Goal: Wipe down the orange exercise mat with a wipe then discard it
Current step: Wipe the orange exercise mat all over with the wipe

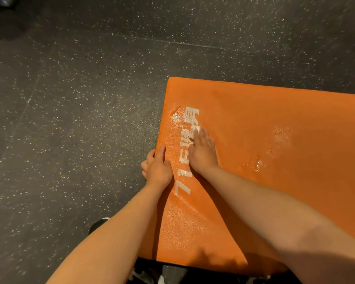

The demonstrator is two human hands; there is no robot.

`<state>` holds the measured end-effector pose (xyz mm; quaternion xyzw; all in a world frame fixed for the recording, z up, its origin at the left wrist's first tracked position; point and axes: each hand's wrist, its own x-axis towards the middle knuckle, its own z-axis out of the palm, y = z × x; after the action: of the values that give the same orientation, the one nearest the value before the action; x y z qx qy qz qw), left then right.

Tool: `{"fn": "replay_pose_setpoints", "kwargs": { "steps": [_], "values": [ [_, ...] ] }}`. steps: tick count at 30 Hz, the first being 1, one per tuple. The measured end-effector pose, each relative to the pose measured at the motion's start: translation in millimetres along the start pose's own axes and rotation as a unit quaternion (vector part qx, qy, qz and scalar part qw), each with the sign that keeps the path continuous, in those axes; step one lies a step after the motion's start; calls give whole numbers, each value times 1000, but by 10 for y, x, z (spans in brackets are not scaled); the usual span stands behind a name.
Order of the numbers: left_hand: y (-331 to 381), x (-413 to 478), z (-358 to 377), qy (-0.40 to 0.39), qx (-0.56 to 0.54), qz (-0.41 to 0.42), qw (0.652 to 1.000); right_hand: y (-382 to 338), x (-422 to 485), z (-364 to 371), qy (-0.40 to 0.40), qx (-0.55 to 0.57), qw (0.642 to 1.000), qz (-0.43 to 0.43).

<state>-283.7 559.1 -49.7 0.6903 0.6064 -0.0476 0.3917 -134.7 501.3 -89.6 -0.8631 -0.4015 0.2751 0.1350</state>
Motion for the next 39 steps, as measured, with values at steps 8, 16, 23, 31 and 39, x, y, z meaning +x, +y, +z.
{"fn": "replay_pose_setpoints", "kwargs": {
  "steps": [8,16,23,31,39],
  "values": [
    [162,445,-61,9,-28,24,999,-296,80,140,-58,-44,982,-173],
    [94,557,-133,20,-27,50,998,-400,367,108,-7,2,995,-95],
    [14,599,-174,12,-30,69,997,-342,542,62,-15,-106,975,-193],
    [-24,598,-169,8,-26,76,997,-551,321,189,-58,-13,979,-196],
    [3,556,-166,8,4,79,997,-292,304,58,48,-48,997,-34]
  ]
}}
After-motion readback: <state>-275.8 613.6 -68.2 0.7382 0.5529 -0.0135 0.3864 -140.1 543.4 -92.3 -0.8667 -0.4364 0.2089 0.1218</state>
